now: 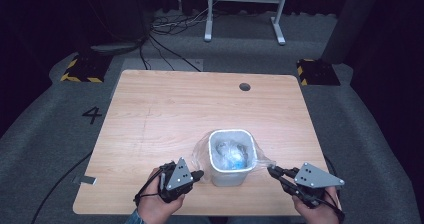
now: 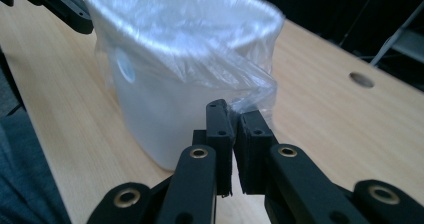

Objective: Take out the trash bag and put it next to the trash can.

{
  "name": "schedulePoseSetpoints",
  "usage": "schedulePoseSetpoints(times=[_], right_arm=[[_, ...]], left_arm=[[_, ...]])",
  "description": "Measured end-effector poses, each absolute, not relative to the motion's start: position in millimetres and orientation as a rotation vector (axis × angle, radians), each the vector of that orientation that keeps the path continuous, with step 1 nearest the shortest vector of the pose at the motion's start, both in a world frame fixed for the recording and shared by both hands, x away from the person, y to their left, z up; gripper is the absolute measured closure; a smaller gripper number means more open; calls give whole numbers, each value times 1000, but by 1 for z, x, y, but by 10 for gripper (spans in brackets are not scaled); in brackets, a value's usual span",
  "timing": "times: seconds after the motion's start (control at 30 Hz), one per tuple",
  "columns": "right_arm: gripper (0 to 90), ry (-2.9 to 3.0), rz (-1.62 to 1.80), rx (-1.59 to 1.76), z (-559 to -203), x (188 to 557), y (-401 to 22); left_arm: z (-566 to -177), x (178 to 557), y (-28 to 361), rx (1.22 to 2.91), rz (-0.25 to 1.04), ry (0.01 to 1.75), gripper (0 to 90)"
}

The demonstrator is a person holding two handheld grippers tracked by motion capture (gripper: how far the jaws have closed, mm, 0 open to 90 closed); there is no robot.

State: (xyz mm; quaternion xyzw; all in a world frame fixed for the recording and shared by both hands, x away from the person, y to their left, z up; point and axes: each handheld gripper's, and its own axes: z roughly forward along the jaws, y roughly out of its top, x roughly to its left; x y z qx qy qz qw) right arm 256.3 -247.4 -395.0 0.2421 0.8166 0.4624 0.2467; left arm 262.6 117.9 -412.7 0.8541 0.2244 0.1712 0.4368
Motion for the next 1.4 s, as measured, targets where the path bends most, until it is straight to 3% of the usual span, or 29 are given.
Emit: schedulePoseSetpoints(times=[0.17,0.27,0.3,0.43,0.73,1.4], right_arm=[[859,2195,1274,627,-379,255,-247],[859,2188,1285,612,-373,256,-245],[859,2185,1287,601,-371,256,-244],[859,2168,1292,567,-359,259,-236],[859,2156,1318,499,-338,271,-215],[850,2258,1343,359,-335,312,-156]], left_arm=[[-401,258,119,2102,435,541,894],[-404,254,114,2099,420,547,626],[-406,253,112,2093,429,556,626],[-413,256,107,2103,430,590,397],[-419,264,112,2139,414,643,308],[-450,253,123,2197,404,731,254]])
